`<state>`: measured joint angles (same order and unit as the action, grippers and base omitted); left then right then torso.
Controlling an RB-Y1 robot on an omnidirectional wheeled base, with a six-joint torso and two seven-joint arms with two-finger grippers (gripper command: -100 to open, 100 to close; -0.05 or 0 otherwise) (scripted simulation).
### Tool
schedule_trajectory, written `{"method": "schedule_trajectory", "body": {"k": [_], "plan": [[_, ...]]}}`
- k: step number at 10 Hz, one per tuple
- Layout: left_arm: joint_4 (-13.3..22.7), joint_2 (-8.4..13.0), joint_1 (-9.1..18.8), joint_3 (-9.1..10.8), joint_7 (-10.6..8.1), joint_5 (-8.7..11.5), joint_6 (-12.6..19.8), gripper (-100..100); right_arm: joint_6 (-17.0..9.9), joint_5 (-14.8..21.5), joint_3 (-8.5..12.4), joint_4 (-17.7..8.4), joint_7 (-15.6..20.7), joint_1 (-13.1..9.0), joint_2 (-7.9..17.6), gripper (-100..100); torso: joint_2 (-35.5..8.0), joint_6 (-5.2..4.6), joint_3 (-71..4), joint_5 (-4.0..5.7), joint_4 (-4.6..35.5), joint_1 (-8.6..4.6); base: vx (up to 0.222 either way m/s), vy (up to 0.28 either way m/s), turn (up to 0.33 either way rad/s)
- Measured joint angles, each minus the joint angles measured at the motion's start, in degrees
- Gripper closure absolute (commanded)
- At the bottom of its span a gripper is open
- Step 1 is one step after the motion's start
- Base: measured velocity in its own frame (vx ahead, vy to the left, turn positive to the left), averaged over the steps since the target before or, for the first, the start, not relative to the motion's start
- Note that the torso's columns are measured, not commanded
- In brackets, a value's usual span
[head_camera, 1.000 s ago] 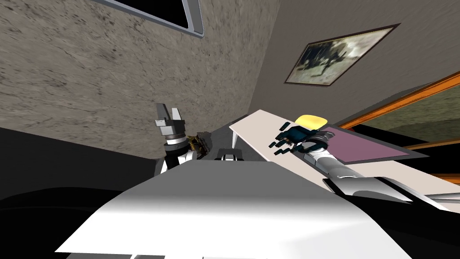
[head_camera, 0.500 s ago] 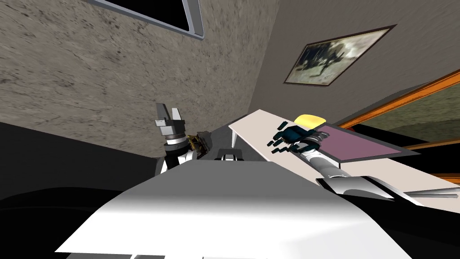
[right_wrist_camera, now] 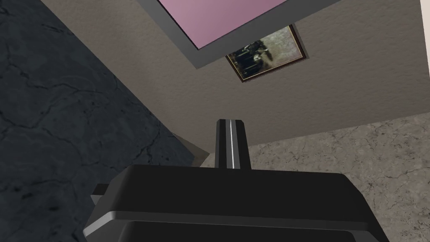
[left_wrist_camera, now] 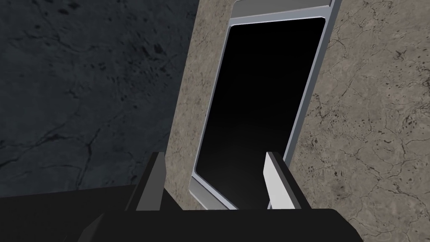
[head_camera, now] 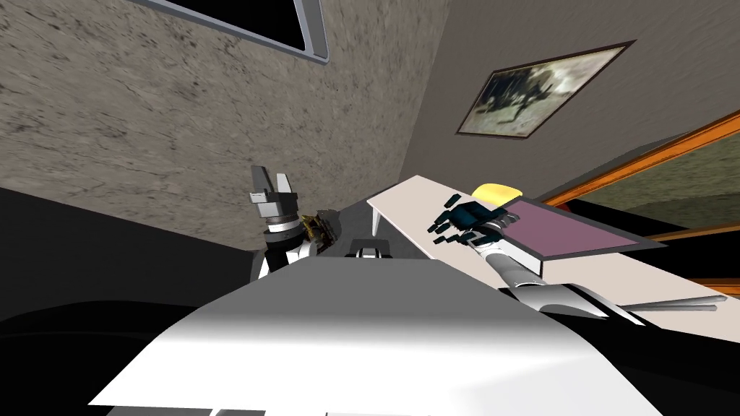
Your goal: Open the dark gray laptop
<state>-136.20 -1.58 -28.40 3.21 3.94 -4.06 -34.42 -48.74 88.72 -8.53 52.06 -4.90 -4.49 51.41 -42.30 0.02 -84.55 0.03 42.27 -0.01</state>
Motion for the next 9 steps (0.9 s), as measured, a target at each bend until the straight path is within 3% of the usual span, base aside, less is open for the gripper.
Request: {"method": "schedule_trajectory", "body": {"k": [2,3,9], "plan": [[0.0,0.0,0.0,0.0,0.0,0.0,0.0,0,-2.9,1.0,-0.3,0.2,-0.3,0.0,-0.9,100,0.1,-0.01,-0.1,-0.05,0.0,0.09,-0.012,-0.007,0.0],[0.0,0.0,0.0,0.0,0.0,0.0,0.0,0,-3.2,1.0,-0.3,0.2,-0.3,0.1,-0.9,-100,0.1,-0.01,-0.1,-0.06,0.0,0.09,-0.06,-0.005,0.08],[0.0,0.0,0.0,0.0,0.0,0.0,0.0,0,3.7,-4.5,0.6,-2.0,5.7,0.1,0.9,-100,0.2,0.0,-0.1,-0.04,0.0,-0.01,-0.108,-0.036,0.083]]}}
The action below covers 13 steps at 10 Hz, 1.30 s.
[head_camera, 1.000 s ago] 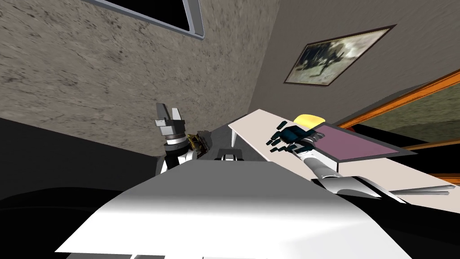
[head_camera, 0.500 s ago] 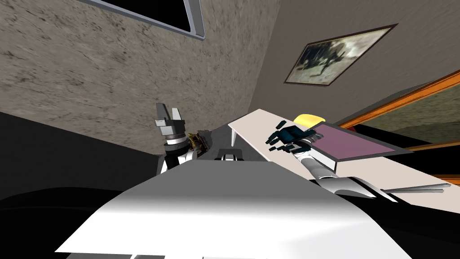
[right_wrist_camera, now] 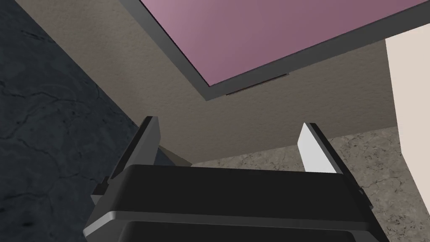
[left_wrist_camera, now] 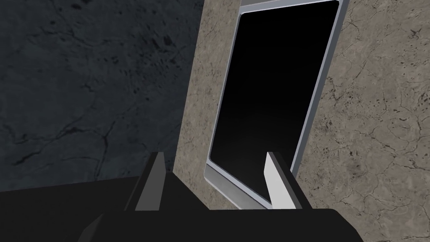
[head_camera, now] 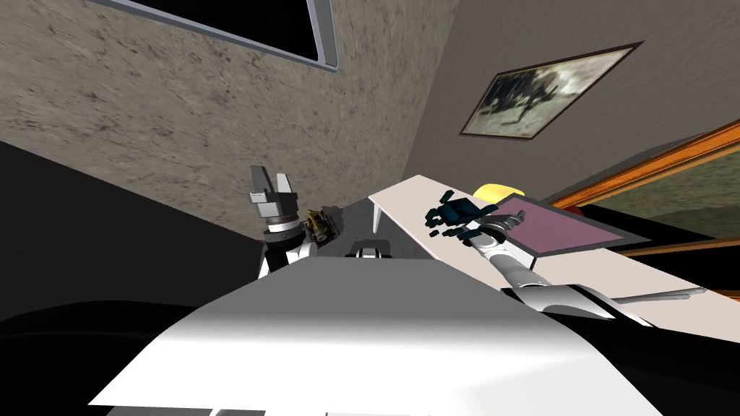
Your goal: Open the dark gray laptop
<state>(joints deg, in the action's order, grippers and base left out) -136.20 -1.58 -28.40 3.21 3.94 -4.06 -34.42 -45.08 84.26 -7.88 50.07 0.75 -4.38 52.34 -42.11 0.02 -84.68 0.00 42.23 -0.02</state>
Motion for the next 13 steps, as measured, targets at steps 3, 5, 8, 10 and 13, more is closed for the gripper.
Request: {"method": "schedule_trajectory", "body": {"k": [3,5,8,10,13], "plan": [[0.0,0.0,0.0,0.0,0.0,0.0,0.0,0,4.1,-3.7,0.8,-0.8,4.0,0.2,1.1,-100,-0.2,-0.01,0.1,-0.01,0.1,0.06,-0.116,-0.052,0.102],[0.0,0.0,0.0,0.0,0.0,0.0,0.0,0,7.1,-6.3,1.2,-2.0,6.9,-0.1,1.8,-100,-0.2,-0.05,0.1,0.03,0.1,-0.07,-0.118,-0.069,0.073],[0.0,0.0,0.0,0.0,0.0,0.0,0.0,0,11.5,-10.7,2.2,-2.6,11.5,0.5,3.3,-100,-0.1,0.01,0.0,0.0,0.0,-0.02,-0.088,-0.064,0.075],[0.0,0.0,0.0,0.0,0.0,0.0,0.0,0,14.6,-12.3,2.2,-4.6,13.1,-0.4,4.0,-100,-0.3,-0.01,0.2,0.02,0.1,-0.06,-0.124,-0.078,0.089],[0.0,0.0,0.0,0.0,0.0,0.0,0.0,0,18.9,-16.0,2.9,-5.4,17.1,0.0,5.1,-100,-0.1,-0.03,0.1,-0.01,0.0,0.08,-0.112,-0.057,0.095]]}}
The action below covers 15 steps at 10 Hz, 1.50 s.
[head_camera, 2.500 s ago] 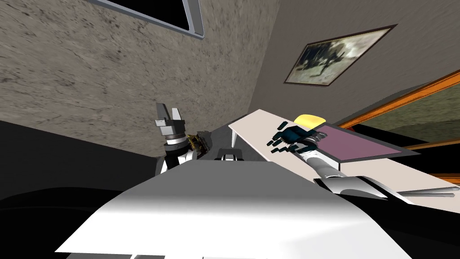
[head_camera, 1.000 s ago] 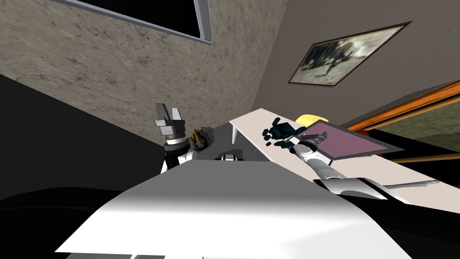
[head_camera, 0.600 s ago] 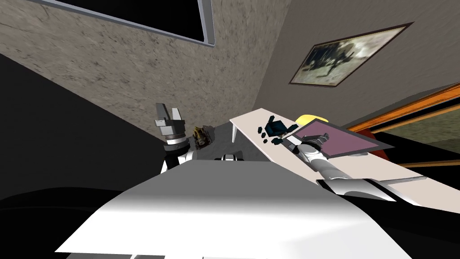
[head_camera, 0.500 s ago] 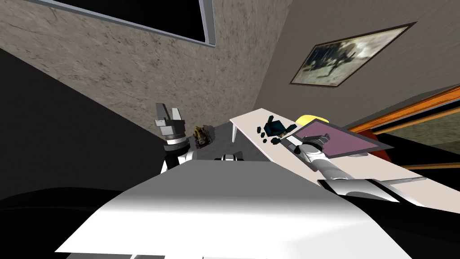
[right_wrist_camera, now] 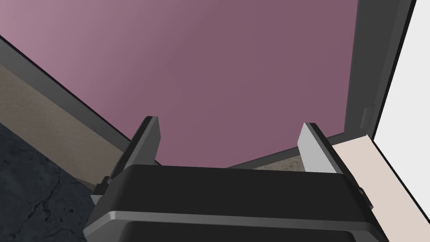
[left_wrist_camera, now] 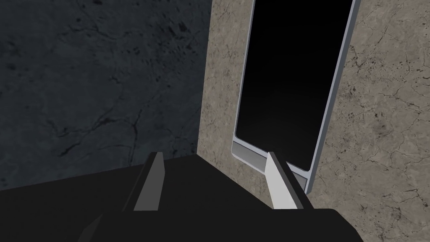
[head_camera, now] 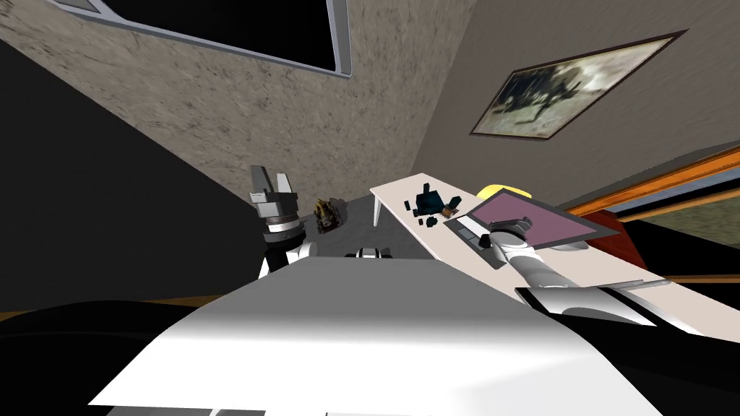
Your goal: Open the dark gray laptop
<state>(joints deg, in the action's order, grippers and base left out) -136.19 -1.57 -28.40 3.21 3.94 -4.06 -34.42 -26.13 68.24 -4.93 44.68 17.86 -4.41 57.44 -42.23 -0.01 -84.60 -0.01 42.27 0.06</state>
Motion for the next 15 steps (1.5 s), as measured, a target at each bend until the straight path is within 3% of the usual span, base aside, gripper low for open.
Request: {"method": "schedule_trajectory", "body": {"k": [3,5,6,10,12,15], "plan": [[0.0,0.0,0.0,0.0,0.0,0.0,0.0,0,4.6,-5.2,0.9,-0.9,5.1,0.3,1.4,-100,0.0,0.03,0.0,0.03,0.0,-0.17,-0.108,-0.075,0.094],[0.0,0.0,0.0,0.0,0.0,0.0,0.0,0,8.1,-6.4,1.2,-3.0,6.9,-0.3,2.2,-100,-0.2,0.02,0.1,0.0,0.0,-0.02,-0.127,-0.057,0.102],[0.0,0.0,0.0,0.0,0.0,0.0,0.0,0,9.6,-8.9,1.4,-2.3,9.1,0.4,2.6,-100,0.0,-0.06,0.0,0.05,0.0,-0.08,-0.117,-0.078,0.14],[0.0,0.0,0.0,0.0,0.0,0.0,0.0,0,15.1,-15.0,1.7,-3.8,15.0,0.7,4.4,-100,0.0,-0.01,0.0,0.08,0.0,-0.26,-0.079,-0.046,0.072],[0.0,0.0,0.0,0.0,0.0,0.0,0.0,0,19.0,-14.6,3.2,-5.9,16.6,0.3,4.6,-100,-0.1,-0.05,0.1,0.19,0.0,-0.45,-0.113,-0.069,0.114],[0.0,0.0,0.0,0.0,0.0,0.0,0.0,0,23.4,-18.4,3.4,-6.3,20.3,0.9,5.7,-100,0.0,-0.07,0.0,0.25,-0.1,-0.49,-0.071,-0.053,0.075]]}}
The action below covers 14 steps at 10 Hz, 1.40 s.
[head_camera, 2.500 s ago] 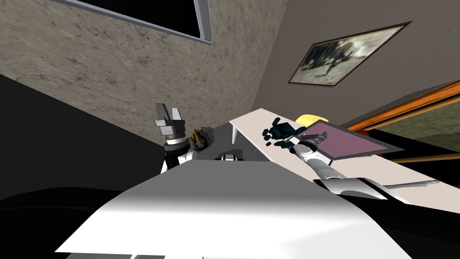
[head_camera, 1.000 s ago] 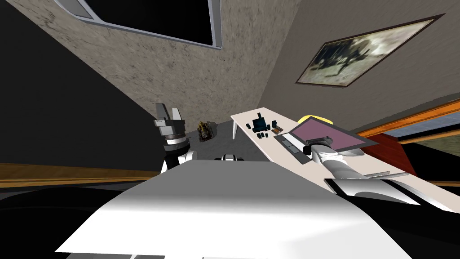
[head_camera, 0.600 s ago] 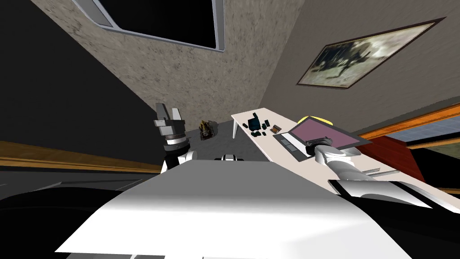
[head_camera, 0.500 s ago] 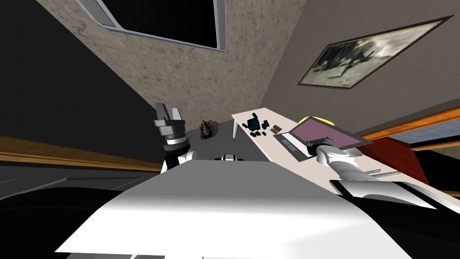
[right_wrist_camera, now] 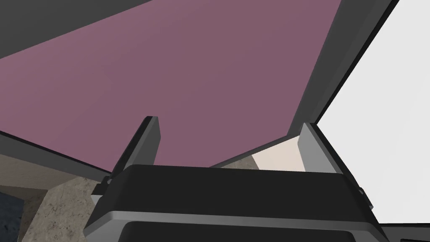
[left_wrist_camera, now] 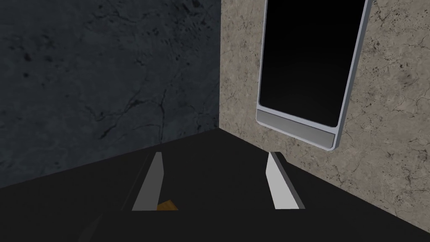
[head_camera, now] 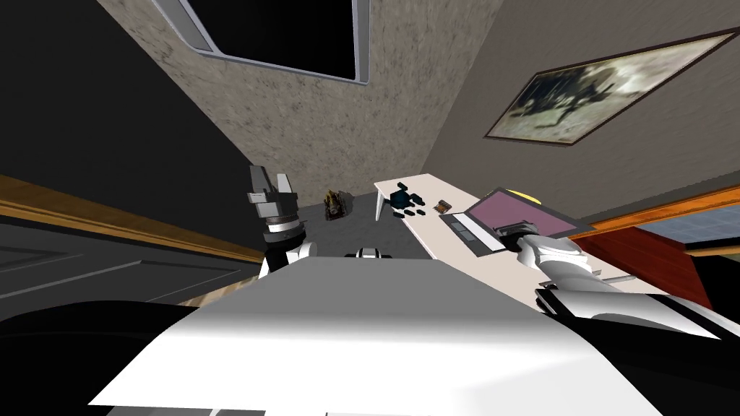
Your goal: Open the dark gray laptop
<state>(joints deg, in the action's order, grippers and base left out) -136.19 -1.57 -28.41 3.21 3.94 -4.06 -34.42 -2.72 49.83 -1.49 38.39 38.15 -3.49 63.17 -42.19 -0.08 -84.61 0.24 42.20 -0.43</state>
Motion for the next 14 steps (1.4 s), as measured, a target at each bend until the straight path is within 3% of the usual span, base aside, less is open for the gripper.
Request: {"method": "schedule_trajectory", "body": {"k": [1,7,9,12,14], "plan": [[0.0,0.0,0.0,0.0,0.0,0.0,0.0,0,2.0,-0.9,0.8,-0.9,1.6,-0.4,0.0,-100,0.0,-0.04,0.0,0.03,0.0,-0.03,-0.043,-0.027,-0.018],[0.0,0.0,0.0,0.0,0.0,0.0,0.0,0,10.1,-10.0,0.0,-2.3,8.5,1.5,3.0,-100,-0.1,0.08,0.0,-0.21,0.1,0.31,-0.099,-0.062,0.117],[0.0,0.0,0.0,0.0,0.0,0.0,0.0,0,13.6,-11.6,1.0,-4.0,11.5,0.8,2.9,-100,0.1,-0.02,0.0,-0.23,0.0,0.43,-0.056,-0.041,0.066],[0.0,0.0,0.0,0.0,0.0,0.0,0.0,0,18.2,-16.3,1.4,-4.2,15.2,2.7,4.4,-100,-0.2,0.08,0.1,-0.23,0.1,0.35,-0.084,-0.061,0.106],[0.0,0.0,0.0,0.0,0.0,0.0,0.0,0,21.2,-17.9,1.6,-5.4,17.4,2.4,4.6,-100,0.0,0.05,0.0,-0.26,0.1,0.53,-0.066,-0.024,0.076]]}}
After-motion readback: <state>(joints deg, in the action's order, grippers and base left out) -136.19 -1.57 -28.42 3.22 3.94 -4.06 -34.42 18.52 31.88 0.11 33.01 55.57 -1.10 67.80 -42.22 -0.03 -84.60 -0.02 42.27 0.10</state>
